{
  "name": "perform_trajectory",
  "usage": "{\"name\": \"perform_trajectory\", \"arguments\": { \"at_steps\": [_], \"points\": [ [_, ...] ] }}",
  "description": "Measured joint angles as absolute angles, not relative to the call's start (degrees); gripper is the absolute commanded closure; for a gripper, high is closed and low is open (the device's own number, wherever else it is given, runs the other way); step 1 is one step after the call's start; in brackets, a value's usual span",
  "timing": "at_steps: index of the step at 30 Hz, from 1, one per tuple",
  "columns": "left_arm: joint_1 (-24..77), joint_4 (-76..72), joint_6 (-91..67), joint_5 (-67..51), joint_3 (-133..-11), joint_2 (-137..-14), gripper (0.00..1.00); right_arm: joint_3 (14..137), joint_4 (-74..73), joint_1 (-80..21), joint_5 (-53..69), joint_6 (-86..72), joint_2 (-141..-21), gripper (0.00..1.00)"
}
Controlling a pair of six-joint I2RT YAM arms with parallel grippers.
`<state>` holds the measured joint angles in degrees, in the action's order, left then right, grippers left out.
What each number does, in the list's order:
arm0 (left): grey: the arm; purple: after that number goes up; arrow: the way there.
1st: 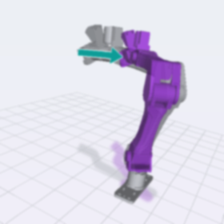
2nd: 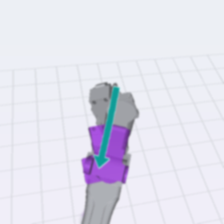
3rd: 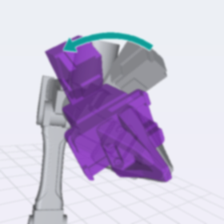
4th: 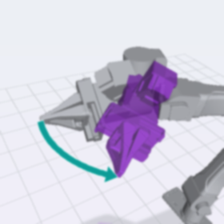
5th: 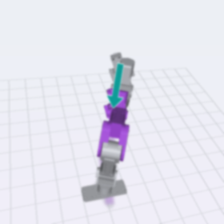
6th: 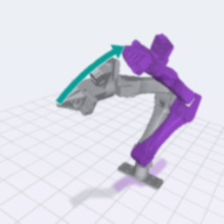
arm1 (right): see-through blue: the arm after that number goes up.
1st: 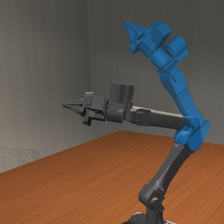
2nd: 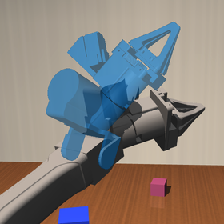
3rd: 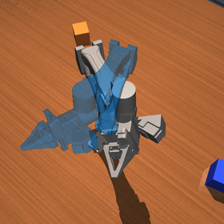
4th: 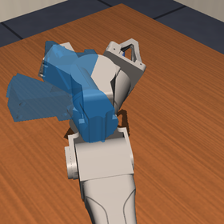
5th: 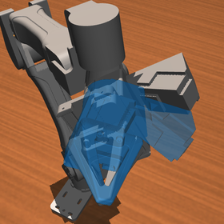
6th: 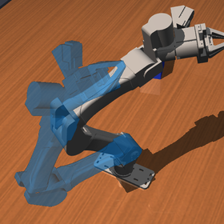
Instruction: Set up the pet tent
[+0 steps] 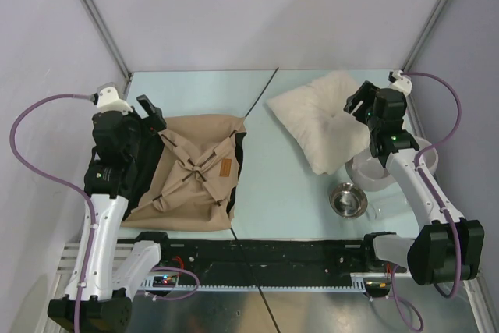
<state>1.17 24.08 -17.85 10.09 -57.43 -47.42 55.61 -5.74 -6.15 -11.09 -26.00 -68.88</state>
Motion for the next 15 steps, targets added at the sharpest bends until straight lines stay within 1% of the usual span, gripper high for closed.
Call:
{"name": "perform_trajectory", "arguments": {
  "at_steps": [5,10,15],
  "points": [
    [1.2,24.1,-18.7,10.1,-57.4,-47.4,0.00,55.6,-6.3,-6.2,-11.2,-26.1,-68.7,0.15],
    [1.2,24.1,-19.0,9.4,-57.4,-47.3,0.00,55.6,-7.3,-6.2,-11.0,-25.9,-68.1,0.14],
    [1.1,23.7,-19.3,2.6,-56.7,-48.1,0.00,55.6,-7.9,-6.7,-7.0,-24.8,-67.9,0.11]
  ]
}}
